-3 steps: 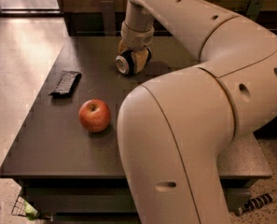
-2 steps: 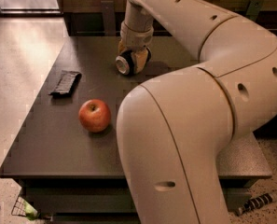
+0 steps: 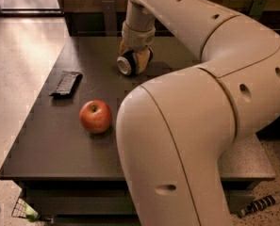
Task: Place pepsi can upright
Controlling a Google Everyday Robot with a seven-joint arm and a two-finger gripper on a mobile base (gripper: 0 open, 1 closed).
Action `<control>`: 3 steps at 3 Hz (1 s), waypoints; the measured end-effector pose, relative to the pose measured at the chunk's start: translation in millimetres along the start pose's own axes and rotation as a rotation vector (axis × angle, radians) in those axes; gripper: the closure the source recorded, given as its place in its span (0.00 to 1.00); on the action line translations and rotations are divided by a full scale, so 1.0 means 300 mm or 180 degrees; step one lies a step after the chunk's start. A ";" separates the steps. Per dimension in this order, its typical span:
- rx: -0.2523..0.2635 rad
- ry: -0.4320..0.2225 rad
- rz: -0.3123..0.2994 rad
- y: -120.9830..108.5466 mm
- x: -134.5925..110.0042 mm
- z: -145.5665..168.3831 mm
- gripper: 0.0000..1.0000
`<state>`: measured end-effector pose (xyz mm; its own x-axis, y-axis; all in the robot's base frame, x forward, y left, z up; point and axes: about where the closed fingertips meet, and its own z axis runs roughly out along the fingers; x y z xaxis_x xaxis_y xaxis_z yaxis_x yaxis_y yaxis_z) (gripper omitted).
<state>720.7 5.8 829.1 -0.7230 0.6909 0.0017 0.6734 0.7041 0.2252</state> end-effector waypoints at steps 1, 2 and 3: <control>-0.0038 -0.0180 -0.0198 -0.028 -0.024 -0.096 1.00; -0.0275 -0.0503 -0.0605 -0.039 -0.062 -0.266 1.00; -0.0485 -0.0636 -0.0868 -0.025 -0.076 -0.332 1.00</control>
Offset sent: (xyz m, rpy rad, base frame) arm -0.0132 -0.0432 0.0995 -0.1109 -0.2266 0.1286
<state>716.8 -31.7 924.5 -0.8181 0.5102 -0.2653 0.4185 0.8447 0.3338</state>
